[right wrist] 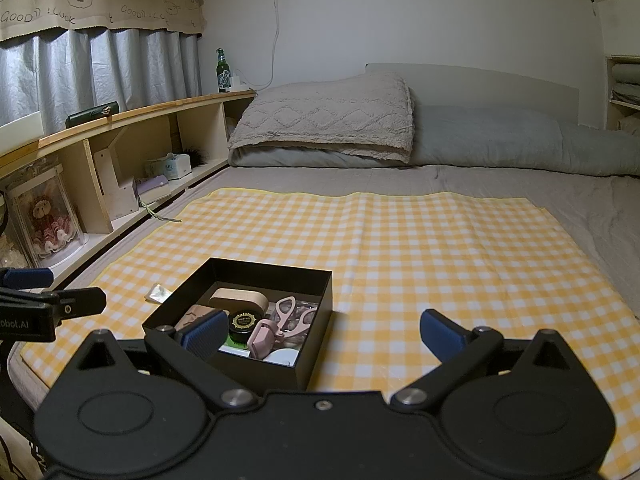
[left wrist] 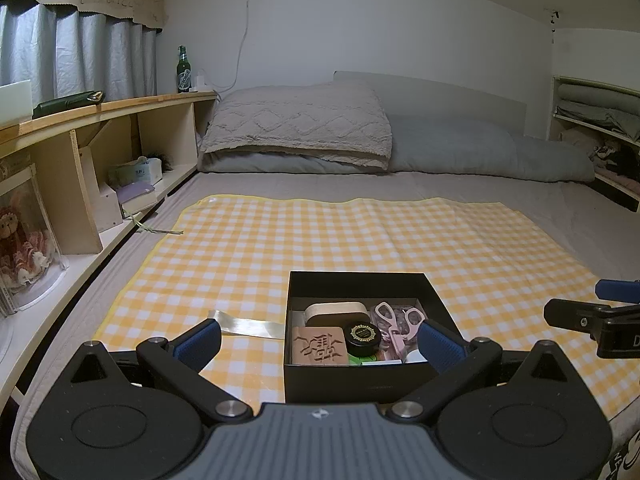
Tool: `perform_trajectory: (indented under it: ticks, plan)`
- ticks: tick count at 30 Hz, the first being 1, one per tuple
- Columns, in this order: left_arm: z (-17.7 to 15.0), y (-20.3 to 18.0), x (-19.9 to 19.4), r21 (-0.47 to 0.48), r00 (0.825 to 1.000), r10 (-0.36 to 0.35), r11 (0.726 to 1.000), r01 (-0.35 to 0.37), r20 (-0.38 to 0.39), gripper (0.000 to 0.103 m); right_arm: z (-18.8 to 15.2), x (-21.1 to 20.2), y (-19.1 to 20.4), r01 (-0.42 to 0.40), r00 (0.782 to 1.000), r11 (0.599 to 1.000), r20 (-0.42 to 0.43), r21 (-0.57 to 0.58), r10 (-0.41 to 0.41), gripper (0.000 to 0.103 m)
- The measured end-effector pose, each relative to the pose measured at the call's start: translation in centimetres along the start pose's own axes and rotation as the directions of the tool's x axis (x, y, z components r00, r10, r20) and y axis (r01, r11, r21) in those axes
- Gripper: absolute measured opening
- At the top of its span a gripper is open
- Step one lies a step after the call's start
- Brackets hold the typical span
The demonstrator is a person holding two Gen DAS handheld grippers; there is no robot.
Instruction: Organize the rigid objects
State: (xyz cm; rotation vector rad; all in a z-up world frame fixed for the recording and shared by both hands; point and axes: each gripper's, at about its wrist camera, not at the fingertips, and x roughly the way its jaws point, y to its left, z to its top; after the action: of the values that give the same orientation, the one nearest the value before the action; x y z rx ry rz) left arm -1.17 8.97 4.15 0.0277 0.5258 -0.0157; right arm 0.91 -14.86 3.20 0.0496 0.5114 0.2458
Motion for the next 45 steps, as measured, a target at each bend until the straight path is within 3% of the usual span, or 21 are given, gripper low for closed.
perform_trajectory:
  ticks: [45]
  plan:
    - [-0.03, -0.29, -0.2, 0.03, 1.0, -0.013, 0.999, 0.012, 0.016, 0.103, -0.01, -0.1, -0.09, 0.007, 1.0, 1.0, 0.005, 0.0, -0.007, 0.103]
